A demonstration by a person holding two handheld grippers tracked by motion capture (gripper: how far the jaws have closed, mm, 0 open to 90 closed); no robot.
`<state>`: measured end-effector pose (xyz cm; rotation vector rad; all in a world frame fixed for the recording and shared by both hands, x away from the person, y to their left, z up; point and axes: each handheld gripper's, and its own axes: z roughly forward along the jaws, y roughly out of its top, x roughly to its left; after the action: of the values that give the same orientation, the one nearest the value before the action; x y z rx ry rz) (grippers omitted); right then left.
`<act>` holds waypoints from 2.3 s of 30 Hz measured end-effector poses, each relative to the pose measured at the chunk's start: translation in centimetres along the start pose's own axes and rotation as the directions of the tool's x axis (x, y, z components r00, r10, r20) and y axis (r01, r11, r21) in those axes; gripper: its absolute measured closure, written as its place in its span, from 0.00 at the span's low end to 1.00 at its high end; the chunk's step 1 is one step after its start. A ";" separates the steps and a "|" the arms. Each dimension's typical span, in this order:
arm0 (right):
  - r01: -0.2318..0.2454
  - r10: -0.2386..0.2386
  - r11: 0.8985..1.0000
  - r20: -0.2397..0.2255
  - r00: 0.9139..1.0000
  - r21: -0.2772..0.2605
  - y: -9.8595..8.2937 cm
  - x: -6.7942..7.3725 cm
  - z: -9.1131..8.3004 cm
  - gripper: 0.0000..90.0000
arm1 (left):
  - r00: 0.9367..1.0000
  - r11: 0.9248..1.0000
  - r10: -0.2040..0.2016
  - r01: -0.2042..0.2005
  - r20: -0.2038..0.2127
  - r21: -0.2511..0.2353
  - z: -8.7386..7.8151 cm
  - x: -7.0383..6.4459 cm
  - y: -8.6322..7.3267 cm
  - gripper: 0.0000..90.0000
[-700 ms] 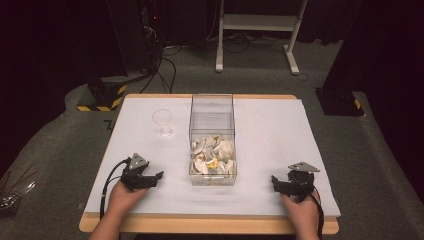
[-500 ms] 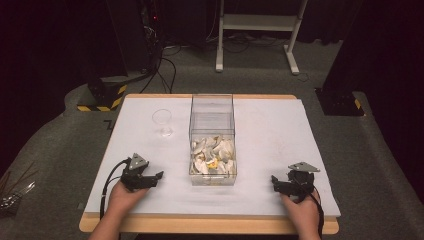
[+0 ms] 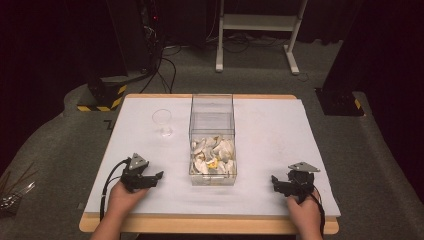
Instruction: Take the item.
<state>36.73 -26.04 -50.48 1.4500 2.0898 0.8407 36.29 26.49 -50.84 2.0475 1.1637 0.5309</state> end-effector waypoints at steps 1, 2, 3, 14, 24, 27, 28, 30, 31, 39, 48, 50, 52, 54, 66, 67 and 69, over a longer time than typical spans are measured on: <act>0.000 0.000 1.000 0.000 1.000 0.000 0.0 0.0 0.0 0.10 | 1.000 1.000 -0.002 0.002 0.002 -0.001 0.0 0.0 0.0 0.29; 0.000 0.000 1.000 -0.001 1.000 0.000 0.0 0.0 0.0 0.10 | 1.000 1.000 -0.002 0.002 0.001 -0.001 0.0 0.0 0.0 0.29; 0.000 0.000 1.000 -0.001 1.000 0.000 0.0 0.0 0.0 0.10 | 1.000 1.000 -0.002 0.002 0.001 -0.001 0.0 0.0 0.0 0.29; -0.001 0.001 1.000 -0.003 1.000 0.001 0.0 0.0 0.0 0.10 | 1.000 1.000 -0.009 0.009 -0.006 0.000 0.0 0.1 0.1 0.30; -0.004 0.004 1.000 -0.004 1.000 0.000 0.0 0.0 0.0 0.10 | 1.000 1.000 0.000 0.000 0.021 -0.008 -0.7 0.3 0.2 0.33; -0.004 0.004 1.000 -0.004 1.000 0.000 0.0 0.0 0.0 0.10 | 1.000 1.000 0.004 -0.003 0.029 -0.030 -1.0 0.3 0.3 0.32; -0.004 0.004 1.000 -0.004 1.000 0.000 0.0 0.0 0.0 0.09 | 1.000 1.000 0.004 -0.003 0.029 -0.030 -1.0 0.3 0.3 0.32; -0.004 0.004 1.000 -0.004 1.000 -0.001 0.0 0.0 0.0 0.10 | 0.999 0.999 0.007 -0.006 0.034 -0.032 -1.1 0.2 0.3 0.32; -0.004 0.004 1.000 -0.004 1.000 -0.001 0.0 -0.1 0.0 0.10 | 0.999 0.999 0.009 -0.008 0.035 -0.034 -1.2 0.1 0.4 0.32; -0.004 0.004 1.000 -0.004 1.000 -0.001 0.0 0.0 0.0 0.10 | 0.998 0.999 0.029 -0.026 0.054 -0.047 -1.3 -0.5 0.6 0.32; -0.002 0.002 1.000 -0.004 1.000 -0.001 0.0 0.0 0.0 0.10 | 0.997 0.997 0.056 -0.053 0.059 -0.057 -1.7 -1.3 0.9 0.31; -0.002 0.002 1.000 -0.004 1.000 0.000 0.0 -0.1 0.0 0.10 | 0.996 0.996 0.063 -0.060 0.060 -0.061 -1.8 -1.4 1.0 0.31; -0.004 0.004 1.000 -0.003 1.000 -0.001 0.0 0.0 0.0 0.10 | 0.996 0.995 0.069 -0.065 0.064 -0.074 -1.9 -1.6 1.2 0.31; -0.004 0.004 1.000 -0.004 1.000 0.000 0.0 -0.1 0.0 0.10 | 0.995 0.994 0.072 -0.066 0.070 -0.082 -2.0 -1.6 1.3 0.31; -0.004 0.004 1.000 -0.005 1.000 -0.001 0.0 -0.1 0.0 0.10 | 0.992 0.991 0.037 -0.021 0.117 -0.132 -2.6 -2.0 1.6 0.33; -0.004 0.004 1.000 -0.005 1.000 -0.001 0.0 -0.1 0.0 0.10 | 0.992 0.990 0.039 -0.022 0.121 -0.138 -2.6 -2.0 1.7 0.33; -0.003 0.003 1.000 -0.005 1.000 0.001 0.0 -0.1 0.0 0.10 | 0.992 0.990 0.039 -0.021 0.122 -0.140 -2.7 -2.1 1.7 0.33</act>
<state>36.73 -26.10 -50.49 1.4528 2.0923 0.8452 34.48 25.16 -47.81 1.9528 0.9964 0.4772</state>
